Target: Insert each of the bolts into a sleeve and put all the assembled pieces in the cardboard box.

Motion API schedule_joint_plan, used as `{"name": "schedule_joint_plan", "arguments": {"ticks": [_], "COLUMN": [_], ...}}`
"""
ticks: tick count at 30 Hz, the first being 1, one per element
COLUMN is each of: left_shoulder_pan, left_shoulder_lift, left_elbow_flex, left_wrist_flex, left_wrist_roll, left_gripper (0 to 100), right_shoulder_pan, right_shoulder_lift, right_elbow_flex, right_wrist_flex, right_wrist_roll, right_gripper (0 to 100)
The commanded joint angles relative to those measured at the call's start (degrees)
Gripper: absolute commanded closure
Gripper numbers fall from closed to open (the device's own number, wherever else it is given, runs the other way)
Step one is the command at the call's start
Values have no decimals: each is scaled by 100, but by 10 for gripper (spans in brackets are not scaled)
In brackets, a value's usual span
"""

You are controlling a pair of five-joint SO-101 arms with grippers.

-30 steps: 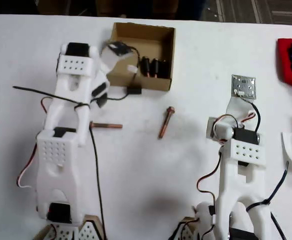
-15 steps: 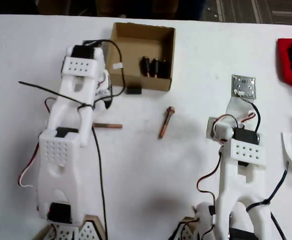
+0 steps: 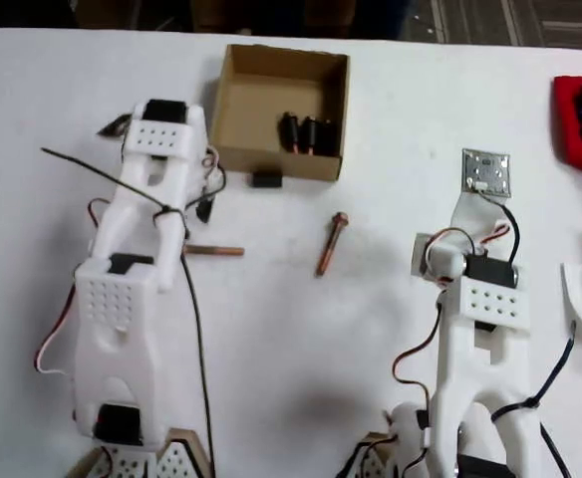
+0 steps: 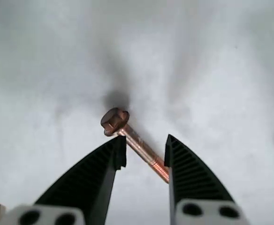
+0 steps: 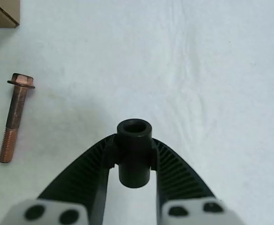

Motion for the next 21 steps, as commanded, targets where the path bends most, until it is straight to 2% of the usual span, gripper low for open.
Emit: {"name": "schedule_joint_plan", "arguments": {"ticks": [1,12,21], "left_shoulder_pan": [18,62,97], "left_shoulder_lift": [-114,-105,-35], "left_elbow_flex": [-4,901,998], "left_wrist_flex": [105,97,-97], "left_wrist_roll": [932,1011,1002], "left_gripper": [847,847,846], "right_shoulder_pan": [13,13,13], "right_shoulder_lift": [-242,-242,-242], "right_elbow_flex": [-35,-35,-35], "right_wrist_flex": [-92,-92,-92], "right_wrist_roll": [-44,-44,-44], "right_gripper": [978,978,978]}}
